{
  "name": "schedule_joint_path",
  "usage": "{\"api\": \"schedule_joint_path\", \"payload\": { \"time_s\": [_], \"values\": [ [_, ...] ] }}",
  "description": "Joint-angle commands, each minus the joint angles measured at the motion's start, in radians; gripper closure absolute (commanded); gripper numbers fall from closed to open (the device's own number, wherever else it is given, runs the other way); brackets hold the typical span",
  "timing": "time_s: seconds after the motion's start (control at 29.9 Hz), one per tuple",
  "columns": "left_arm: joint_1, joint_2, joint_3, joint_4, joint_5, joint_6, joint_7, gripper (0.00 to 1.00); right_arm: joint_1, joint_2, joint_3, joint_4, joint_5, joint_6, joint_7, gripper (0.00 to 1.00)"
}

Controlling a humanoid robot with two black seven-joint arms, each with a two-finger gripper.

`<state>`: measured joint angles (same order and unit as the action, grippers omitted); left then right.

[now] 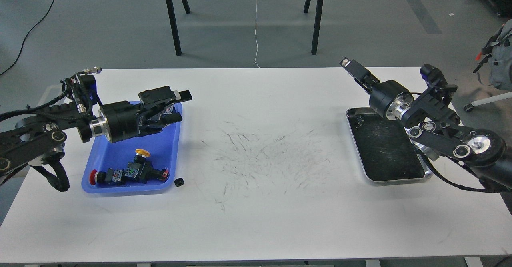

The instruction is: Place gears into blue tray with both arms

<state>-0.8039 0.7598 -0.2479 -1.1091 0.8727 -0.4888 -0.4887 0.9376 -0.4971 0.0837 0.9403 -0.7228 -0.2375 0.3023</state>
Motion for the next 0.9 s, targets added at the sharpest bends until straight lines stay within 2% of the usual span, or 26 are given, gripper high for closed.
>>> {"api": "schedule_joint_path", "payload": {
  "time_s": [0.0,0.13,0.23,0.3,0.87],
  "values": [
    [-0.001,0.045,0.002,-0.050,0.078,0.000,0.000,0.00,-0.023,-0.021,0.039,-0.001,0.016,-0.002,0.000,0.16],
    [-0.006,0.069,0.002,-0.055,0.205,0.000,0.000,0.00,-0.042,-0.028,0.057,-0.006,0.028,-0.005,0.000,0.16],
    [-0.020,0.162,0.006,-0.159,0.249,0.000,0.000,0.00,-0.051,-0.034,0.059,-0.018,0.029,-0.006,0.000,0.16],
    [-0.020,0.203,0.006,-0.182,0.268,0.000,0.000,0.00,-0.052,-0.038,0.062,-0.024,0.029,-0.006,0.000,0.16],
    [-0.100,0.202,0.007,-0.279,0.811,0.000,0.000,0.00,-0.059,-0.038,0.073,-0.054,0.028,-0.009,0.006,0.16]
  ]
}}
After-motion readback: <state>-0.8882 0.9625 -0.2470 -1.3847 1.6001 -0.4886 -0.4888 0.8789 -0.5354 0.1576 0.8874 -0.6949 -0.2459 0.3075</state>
